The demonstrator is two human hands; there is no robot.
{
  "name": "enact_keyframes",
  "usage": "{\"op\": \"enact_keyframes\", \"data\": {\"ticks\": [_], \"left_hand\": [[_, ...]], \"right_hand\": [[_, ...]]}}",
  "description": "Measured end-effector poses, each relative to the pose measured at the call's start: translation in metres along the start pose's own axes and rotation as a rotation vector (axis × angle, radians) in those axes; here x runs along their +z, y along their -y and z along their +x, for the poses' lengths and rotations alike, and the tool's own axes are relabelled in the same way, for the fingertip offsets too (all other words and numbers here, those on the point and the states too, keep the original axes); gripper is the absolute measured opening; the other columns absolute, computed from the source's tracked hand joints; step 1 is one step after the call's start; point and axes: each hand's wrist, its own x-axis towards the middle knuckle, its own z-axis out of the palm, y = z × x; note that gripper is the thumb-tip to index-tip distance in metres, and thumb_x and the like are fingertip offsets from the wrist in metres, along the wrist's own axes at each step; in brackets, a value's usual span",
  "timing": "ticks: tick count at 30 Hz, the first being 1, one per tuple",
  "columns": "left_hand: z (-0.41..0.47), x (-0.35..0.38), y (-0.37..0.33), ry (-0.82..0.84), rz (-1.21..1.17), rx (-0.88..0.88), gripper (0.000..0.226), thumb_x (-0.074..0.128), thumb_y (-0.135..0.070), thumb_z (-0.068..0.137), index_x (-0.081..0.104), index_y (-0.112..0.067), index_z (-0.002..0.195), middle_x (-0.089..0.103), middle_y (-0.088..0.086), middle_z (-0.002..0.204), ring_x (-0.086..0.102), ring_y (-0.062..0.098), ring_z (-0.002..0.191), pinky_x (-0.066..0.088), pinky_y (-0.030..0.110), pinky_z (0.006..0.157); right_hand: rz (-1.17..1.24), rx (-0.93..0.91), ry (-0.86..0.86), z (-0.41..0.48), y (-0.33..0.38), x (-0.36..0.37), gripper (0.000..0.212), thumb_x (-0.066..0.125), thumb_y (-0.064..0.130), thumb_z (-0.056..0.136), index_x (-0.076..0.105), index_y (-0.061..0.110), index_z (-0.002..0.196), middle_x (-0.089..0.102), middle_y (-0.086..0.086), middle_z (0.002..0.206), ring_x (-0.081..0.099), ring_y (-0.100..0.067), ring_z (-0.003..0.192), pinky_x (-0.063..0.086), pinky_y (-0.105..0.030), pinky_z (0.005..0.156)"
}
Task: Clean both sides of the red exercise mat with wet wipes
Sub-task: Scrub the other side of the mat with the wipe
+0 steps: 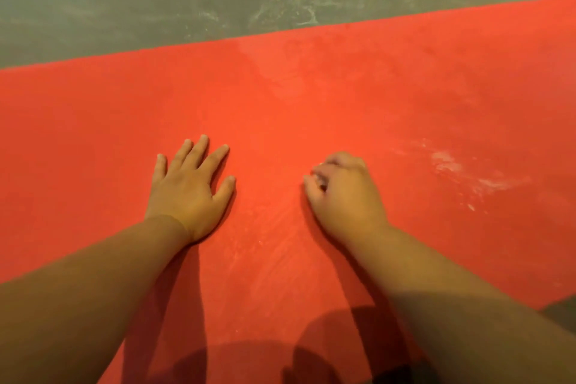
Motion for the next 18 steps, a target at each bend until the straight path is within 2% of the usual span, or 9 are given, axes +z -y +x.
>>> {"op": "enact_keyframes", "data": {"ticks": [1,3,5,7,10,12,14,16,18], "left_hand": [[0.000,0.001,0.000,-0.003,-0.001,-0.002,0.071,0.018,-0.062,0.082,0.028,-0.038,0.148,0.017,-0.002,0.160,0.011,0.020,0.148,0.007,0.051,0.118],[-0.001,0.001,0.000,-0.006,0.001,-0.002,0.072,0.018,-0.063,0.081,0.028,-0.038,0.148,0.017,-0.002,0.160,0.012,0.021,0.147,0.007,0.051,0.117],[0.000,0.001,0.000,-0.007,-0.001,0.001,0.071,0.018,-0.063,0.082,0.028,-0.038,0.148,0.017,-0.002,0.160,0.012,0.021,0.147,0.007,0.051,0.118],[0.000,0.002,0.001,-0.004,-0.003,0.003,0.070,0.018,-0.062,0.082,0.028,-0.039,0.148,0.017,-0.002,0.160,0.011,0.021,0.148,0.007,0.051,0.118],[0.000,0.002,0.001,-0.001,-0.001,-0.002,0.069,0.019,-0.061,0.083,0.026,-0.039,0.148,0.016,-0.002,0.160,0.010,0.020,0.148,0.006,0.051,0.118],[0.001,0.001,0.000,0.007,-0.007,0.003,0.069,0.019,-0.061,0.083,0.027,-0.039,0.148,0.016,-0.002,0.160,0.010,0.020,0.148,0.006,0.051,0.118],[0.001,0.001,0.000,0.006,-0.010,0.004,0.071,0.017,-0.062,0.083,0.026,-0.038,0.149,0.015,-0.002,0.160,0.009,0.020,0.148,0.005,0.051,0.118],[0.001,0.000,0.000,0.001,-0.022,0.002,0.075,0.014,-0.062,0.081,0.025,-0.035,0.150,0.013,0.000,0.161,0.008,0.020,0.148,0.005,0.050,0.118],[0.001,-0.001,0.000,-0.027,-0.042,-0.002,0.078,0.013,-0.061,0.081,0.026,-0.029,0.151,0.014,0.004,0.160,0.007,0.023,0.148,0.004,0.050,0.118]], "right_hand": [[0.048,-0.138,0.028,-0.015,0.019,0.008,0.028,0.051,0.026,0.080,0.072,0.009,0.072,0.065,-0.009,0.076,0.060,-0.029,0.075,0.052,-0.035,0.074],[0.103,-0.343,0.200,-0.036,0.040,0.014,0.015,0.058,0.016,0.080,0.071,0.012,0.078,0.063,-0.005,0.080,0.058,-0.027,0.077,0.051,-0.034,0.072],[0.117,-0.377,0.249,-0.023,0.021,0.012,0.012,0.061,0.011,0.078,0.072,0.011,0.083,0.062,-0.008,0.081,0.058,-0.030,0.078,0.050,-0.034,0.070],[0.050,-0.167,0.150,0.006,-0.015,0.003,0.016,0.060,0.007,0.077,0.073,0.008,0.087,0.064,-0.015,0.082,0.061,-0.034,0.080,0.045,-0.034,0.071],[-0.050,0.280,-0.026,0.041,-0.066,-0.010,0.018,0.059,0.011,0.082,0.072,0.009,0.094,0.067,-0.018,0.096,0.061,-0.034,0.091,0.042,-0.033,0.077],[-0.073,0.334,-0.027,0.037,-0.049,-0.002,0.020,0.056,0.013,0.084,0.072,0.008,0.095,0.066,-0.019,0.097,0.060,-0.035,0.093,0.044,-0.035,0.081],[-0.028,0.161,0.026,0.017,0.001,0.012,0.016,0.060,0.010,0.081,0.073,0.007,0.090,0.065,-0.017,0.090,0.059,-0.035,0.088,0.045,-0.036,0.081],[0.060,-0.137,0.118,-0.010,0.047,0.022,0.008,0.069,0.008,0.071,0.073,0.011,0.078,0.064,-0.010,0.078,0.060,-0.030,0.077,0.048,-0.033,0.072],[0.149,-0.340,0.263,-0.017,0.053,0.022,0.007,0.066,0.013,0.076,0.072,0.013,0.080,0.061,-0.007,0.080,0.058,-0.027,0.079,0.047,-0.033,0.074]]}}
